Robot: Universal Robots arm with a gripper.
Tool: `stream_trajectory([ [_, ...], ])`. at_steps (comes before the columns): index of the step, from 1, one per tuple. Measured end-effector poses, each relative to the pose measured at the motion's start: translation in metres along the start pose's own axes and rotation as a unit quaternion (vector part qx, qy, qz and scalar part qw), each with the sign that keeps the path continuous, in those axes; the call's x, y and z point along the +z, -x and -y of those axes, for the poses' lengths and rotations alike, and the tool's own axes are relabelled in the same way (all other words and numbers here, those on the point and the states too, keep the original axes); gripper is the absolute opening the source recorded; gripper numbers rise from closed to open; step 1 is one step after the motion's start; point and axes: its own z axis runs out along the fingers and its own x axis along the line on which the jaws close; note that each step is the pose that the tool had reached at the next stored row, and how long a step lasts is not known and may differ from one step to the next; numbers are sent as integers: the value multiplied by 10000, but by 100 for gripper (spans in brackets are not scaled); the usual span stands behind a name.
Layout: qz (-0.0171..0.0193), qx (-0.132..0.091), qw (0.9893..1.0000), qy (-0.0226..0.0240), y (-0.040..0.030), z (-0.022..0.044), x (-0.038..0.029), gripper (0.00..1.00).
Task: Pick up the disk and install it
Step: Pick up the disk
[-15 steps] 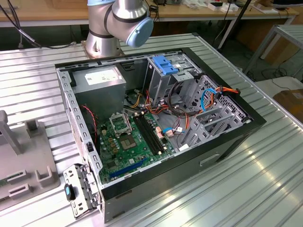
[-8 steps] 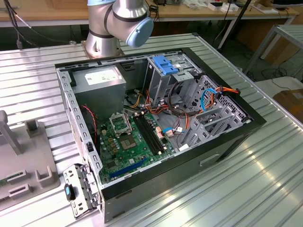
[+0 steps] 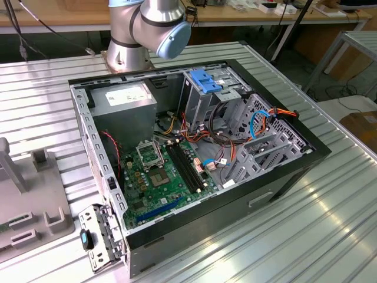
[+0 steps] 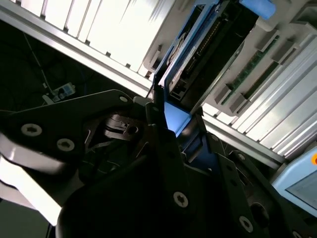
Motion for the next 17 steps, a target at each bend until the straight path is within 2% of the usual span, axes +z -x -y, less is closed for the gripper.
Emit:
stream_trajectory([
  [17, 0, 0, 10000, -1, 2, -2, -216, 36],
])
